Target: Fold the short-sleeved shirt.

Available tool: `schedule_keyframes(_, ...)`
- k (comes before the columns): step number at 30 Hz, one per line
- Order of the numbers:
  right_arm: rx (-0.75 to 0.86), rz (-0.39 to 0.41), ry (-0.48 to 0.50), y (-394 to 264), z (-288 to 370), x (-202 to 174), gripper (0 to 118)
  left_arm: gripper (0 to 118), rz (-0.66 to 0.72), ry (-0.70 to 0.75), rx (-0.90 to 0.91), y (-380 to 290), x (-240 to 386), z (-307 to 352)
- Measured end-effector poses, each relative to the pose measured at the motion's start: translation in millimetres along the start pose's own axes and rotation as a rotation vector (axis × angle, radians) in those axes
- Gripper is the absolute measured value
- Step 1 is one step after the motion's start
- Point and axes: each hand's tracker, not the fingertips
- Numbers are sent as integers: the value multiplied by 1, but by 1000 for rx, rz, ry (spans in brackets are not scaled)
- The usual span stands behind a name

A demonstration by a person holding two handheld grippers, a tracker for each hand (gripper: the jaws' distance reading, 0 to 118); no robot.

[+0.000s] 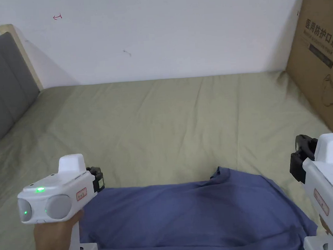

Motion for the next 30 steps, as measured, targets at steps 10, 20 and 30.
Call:
schedule_keyframes(10,-91,11,7,-17,-65,-1,0,83,35,72,-366,1,-53,-146)
schedule_keyframes(20,-224,-5,-6,-50,-115,2,0,80,36,130,-466,-21,-58,-198)
schedule_keyframes(30,-571,-29,-8,-106,-208,35,83,2,-17,9,-284,-8,-49,-149)
